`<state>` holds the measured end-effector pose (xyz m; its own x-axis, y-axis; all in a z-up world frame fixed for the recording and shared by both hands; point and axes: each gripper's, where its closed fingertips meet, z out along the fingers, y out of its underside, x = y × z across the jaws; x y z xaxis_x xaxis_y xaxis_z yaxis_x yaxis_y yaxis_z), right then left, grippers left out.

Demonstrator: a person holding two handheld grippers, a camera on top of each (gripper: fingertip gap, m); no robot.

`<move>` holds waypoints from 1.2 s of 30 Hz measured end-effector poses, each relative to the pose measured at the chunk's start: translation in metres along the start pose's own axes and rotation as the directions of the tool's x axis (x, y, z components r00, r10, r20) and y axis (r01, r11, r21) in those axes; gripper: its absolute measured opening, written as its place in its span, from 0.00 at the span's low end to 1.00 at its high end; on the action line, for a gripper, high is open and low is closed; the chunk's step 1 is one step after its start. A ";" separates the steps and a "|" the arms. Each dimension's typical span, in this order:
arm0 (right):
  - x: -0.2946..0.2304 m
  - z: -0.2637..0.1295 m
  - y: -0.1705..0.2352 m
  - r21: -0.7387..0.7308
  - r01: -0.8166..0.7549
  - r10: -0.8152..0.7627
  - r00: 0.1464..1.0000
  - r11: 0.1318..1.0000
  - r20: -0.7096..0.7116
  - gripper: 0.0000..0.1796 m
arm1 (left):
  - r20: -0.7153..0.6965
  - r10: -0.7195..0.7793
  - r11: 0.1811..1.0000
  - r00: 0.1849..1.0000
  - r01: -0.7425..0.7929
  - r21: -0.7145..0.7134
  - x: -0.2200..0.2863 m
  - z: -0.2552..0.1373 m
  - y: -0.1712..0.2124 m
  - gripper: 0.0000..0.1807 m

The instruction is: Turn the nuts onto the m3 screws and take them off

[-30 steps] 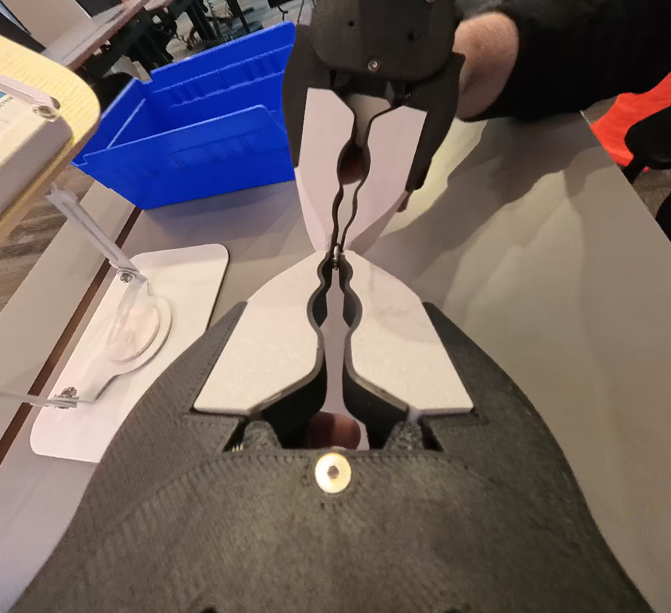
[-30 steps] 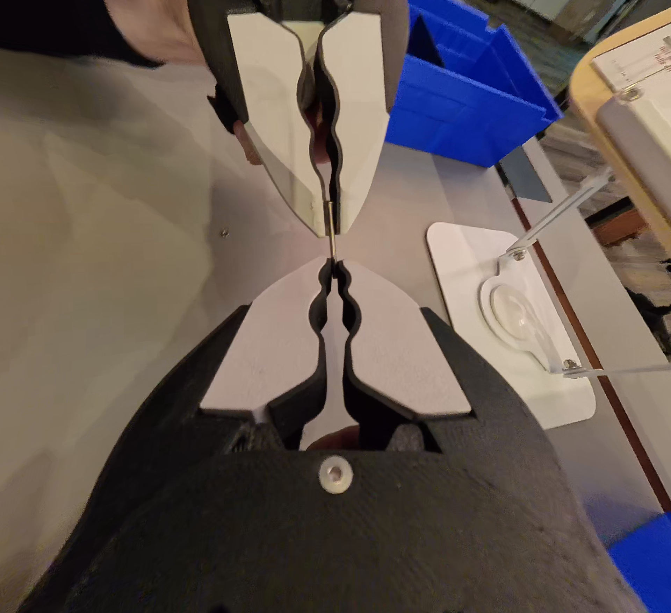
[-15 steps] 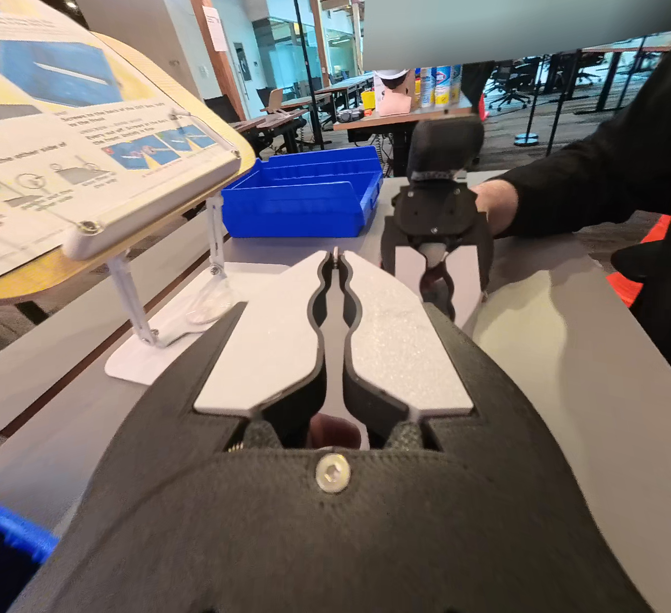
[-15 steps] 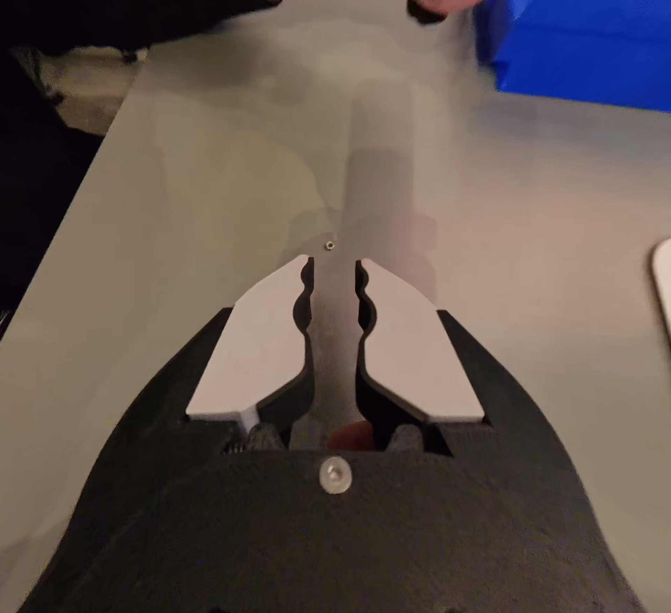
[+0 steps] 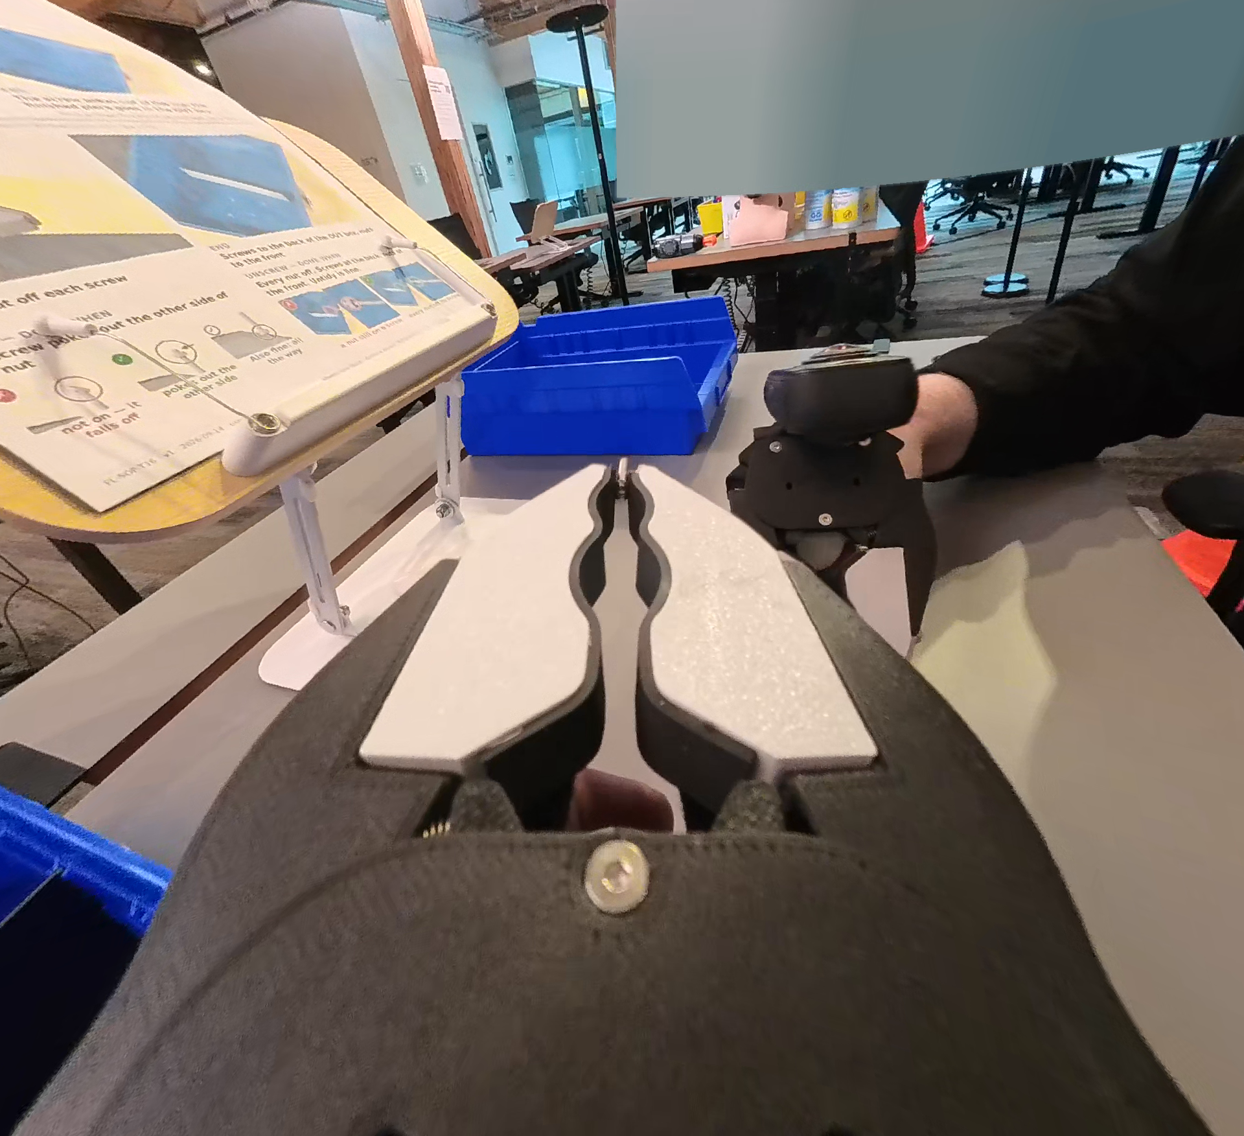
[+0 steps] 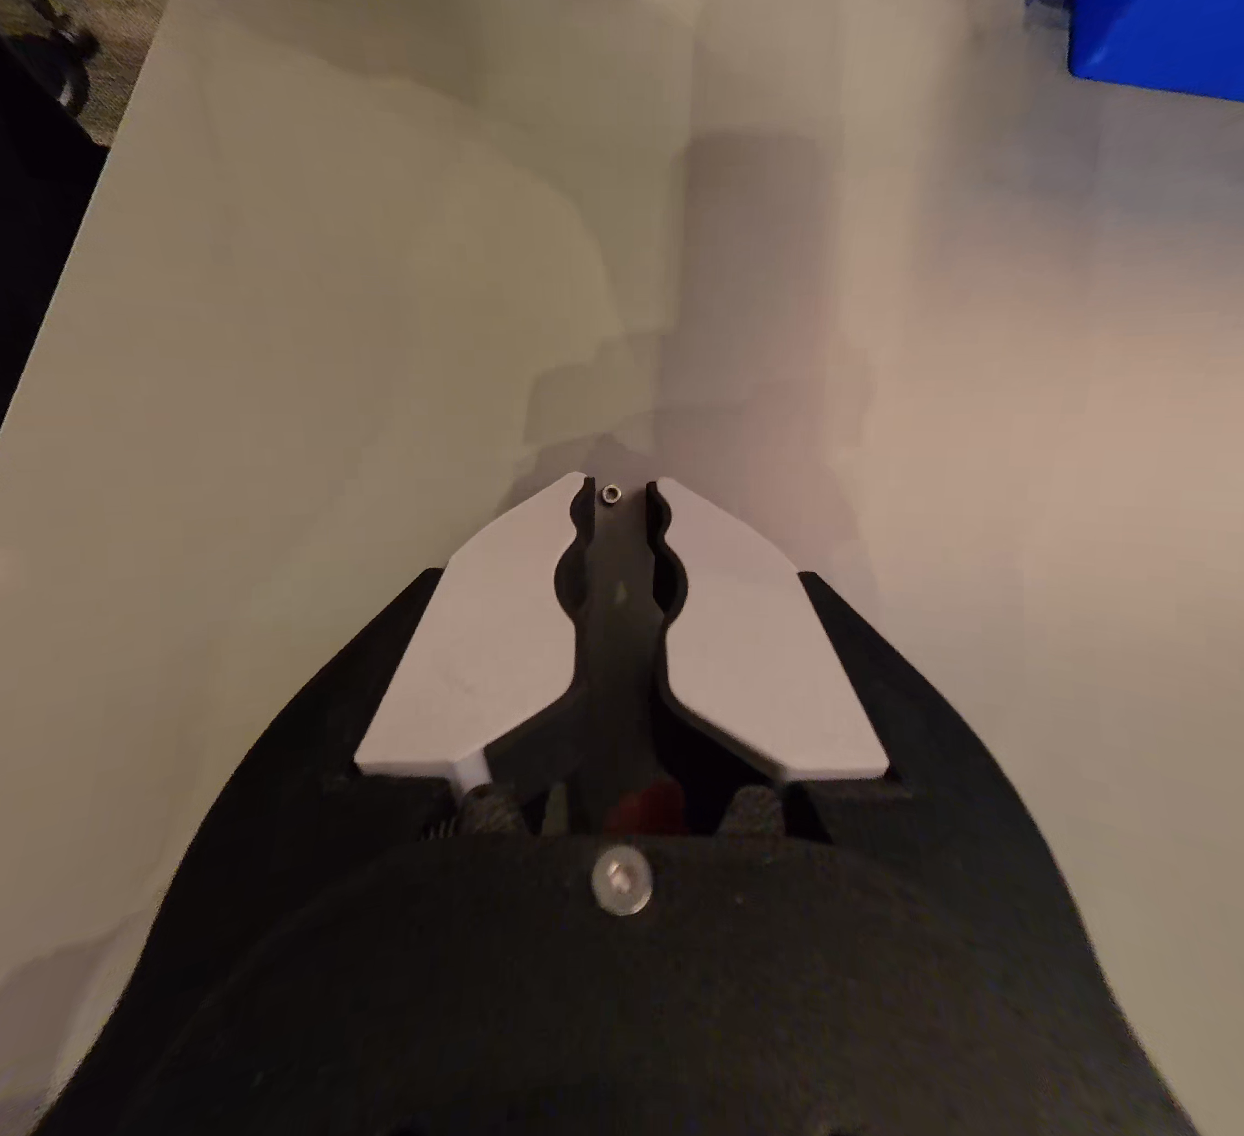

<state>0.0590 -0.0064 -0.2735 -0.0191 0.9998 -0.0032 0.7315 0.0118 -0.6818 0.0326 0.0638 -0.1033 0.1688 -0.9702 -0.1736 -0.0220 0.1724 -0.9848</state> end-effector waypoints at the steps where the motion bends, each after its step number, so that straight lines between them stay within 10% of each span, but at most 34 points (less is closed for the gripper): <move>1: 0.000 0.000 0.000 -0.001 0.000 0.000 1.000 1.000 0.001 0.08 | 0.000 -0.001 1.000 1.000 0.001 0.004 0.000 0.000 -0.001 0.01; 25: 0.000 -0.006 -0.002 0.041 0.044 -0.043 0.998 0.998 -0.043 0.02 | -0.003 -0.042 0.999 0.999 0.042 0.023 -0.002 0.001 0.001 0.02; 36: 0.020 -0.074 -0.039 0.268 0.110 -0.053 0.976 0.957 -0.211 0.02 | -0.086 -0.191 0.974 0.978 0.200 0.103 0.009 0.020 0.002 0.01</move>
<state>0.0804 0.0145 -0.1927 0.0863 0.9786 0.1870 0.5157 0.1167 -0.8488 0.0540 0.0585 -0.1064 0.0841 -0.9963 0.0178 0.1138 -0.0081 -0.9935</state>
